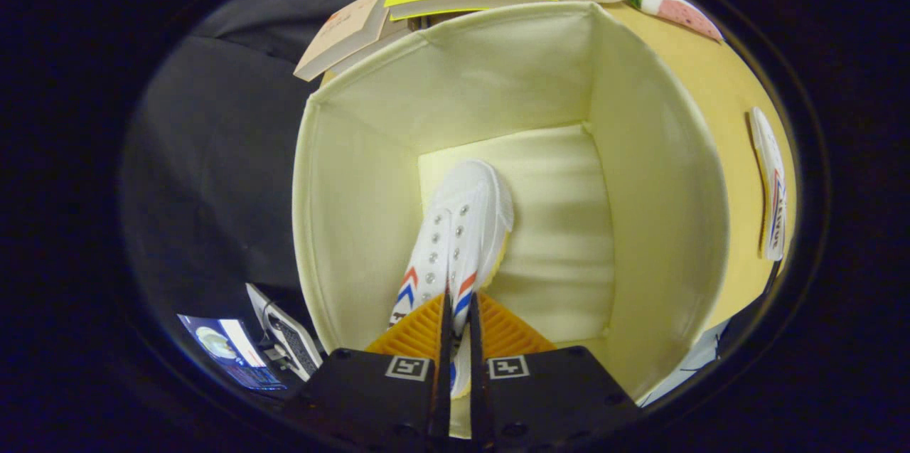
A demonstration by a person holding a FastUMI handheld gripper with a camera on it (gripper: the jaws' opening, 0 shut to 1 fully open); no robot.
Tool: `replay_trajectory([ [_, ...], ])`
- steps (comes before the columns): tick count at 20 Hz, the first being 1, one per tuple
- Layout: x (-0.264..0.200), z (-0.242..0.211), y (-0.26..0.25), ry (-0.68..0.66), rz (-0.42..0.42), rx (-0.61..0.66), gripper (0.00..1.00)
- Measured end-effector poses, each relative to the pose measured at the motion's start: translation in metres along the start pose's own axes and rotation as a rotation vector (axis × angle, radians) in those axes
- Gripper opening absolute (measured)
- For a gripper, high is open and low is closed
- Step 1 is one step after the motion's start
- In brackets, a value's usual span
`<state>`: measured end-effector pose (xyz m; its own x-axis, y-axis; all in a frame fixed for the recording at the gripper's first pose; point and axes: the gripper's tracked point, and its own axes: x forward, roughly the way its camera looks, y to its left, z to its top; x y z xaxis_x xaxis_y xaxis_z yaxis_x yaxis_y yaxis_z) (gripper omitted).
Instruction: Open the storage box then place both shoes into the box .Put the left shoe in first, then the right shoe, with the right side of both shoes facing outward in a uniform manner.
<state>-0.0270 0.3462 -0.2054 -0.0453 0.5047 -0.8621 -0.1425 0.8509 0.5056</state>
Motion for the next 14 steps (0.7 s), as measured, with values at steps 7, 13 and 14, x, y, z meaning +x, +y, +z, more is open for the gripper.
replay_trajectory([
  [7, -0.040, 0.004, -0.002, -0.147, -0.030, -0.098, 0.84],
  [13, -0.111, 0.016, -0.016, -0.384, -0.094, -0.227, 0.87],
  [14, -0.125, 0.018, -0.023, -0.428, -0.108, -0.243, 0.87],
])
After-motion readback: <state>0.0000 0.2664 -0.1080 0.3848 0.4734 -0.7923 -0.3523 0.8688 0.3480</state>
